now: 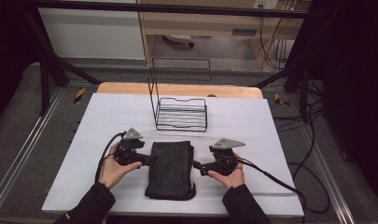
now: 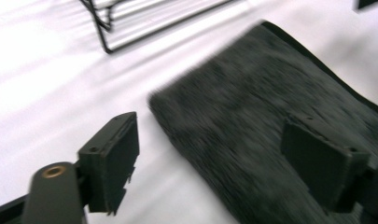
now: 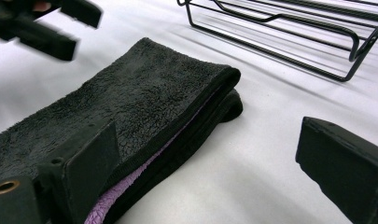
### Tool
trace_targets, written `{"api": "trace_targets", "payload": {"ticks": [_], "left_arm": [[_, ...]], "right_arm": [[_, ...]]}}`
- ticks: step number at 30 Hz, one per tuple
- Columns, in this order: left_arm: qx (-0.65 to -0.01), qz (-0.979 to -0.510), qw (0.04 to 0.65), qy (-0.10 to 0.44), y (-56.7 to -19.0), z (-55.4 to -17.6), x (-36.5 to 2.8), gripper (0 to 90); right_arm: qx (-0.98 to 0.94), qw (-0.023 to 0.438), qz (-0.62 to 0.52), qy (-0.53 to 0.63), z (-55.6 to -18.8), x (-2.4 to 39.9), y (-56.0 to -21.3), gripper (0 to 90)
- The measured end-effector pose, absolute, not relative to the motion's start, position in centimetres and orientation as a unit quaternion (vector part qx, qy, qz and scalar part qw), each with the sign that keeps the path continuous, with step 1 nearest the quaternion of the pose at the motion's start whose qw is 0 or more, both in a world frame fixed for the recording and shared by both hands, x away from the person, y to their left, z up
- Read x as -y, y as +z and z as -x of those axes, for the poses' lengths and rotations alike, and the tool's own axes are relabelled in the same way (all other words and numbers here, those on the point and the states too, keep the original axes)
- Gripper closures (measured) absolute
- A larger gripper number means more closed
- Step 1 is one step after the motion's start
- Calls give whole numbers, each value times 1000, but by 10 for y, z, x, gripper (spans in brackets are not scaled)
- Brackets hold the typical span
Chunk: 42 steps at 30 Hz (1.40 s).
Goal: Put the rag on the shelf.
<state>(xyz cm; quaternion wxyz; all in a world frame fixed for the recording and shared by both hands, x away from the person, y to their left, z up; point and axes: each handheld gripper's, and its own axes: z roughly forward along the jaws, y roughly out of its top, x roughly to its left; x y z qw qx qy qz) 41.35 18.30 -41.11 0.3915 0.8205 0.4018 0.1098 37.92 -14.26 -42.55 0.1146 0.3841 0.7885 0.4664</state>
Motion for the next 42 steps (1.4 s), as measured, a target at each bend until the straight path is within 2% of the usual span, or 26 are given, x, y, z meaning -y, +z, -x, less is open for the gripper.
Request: {"api": "trace_targets", "payload": {"ticks": [5, 10, 18, 23, 28, 33, 38, 42], "left_arm": [[-435, -807, 383, 113, -422, -432, -180, 277], [-452, -803, 373, 107, -434, -441, -179, 399], [-460, -804, 367, 84, -444, -444, -176, 521], [-458, -804, 373, 69, -445, -442, -174, 649], [-457, -804, 375, 60, -446, -441, -173, 717], [-457, -804, 375, 61, -446, -440, -172, 757], [-454, -806, 374, 62, -446, -440, -172, 762], [-454, -806, 374, 63, -446, -440, -171, 762]], "right_arm": [[-791, 112, -384, 464, -379, 142, -427, 66], [-791, 110, -383, 464, -380, 141, -429, 71], [-789, 108, -389, 464, -381, 140, -429, 80], [-783, 111, -397, 465, -387, 140, -430, 100], [-773, 113, -413, 469, -400, 137, -430, 131], [-778, 115, -417, 455, -419, 121, -431, 176], [-775, 110, -431, 448, -435, 110, -441, 259], [-784, 112, -437, 425, -440, 108, -452, 292]]}}
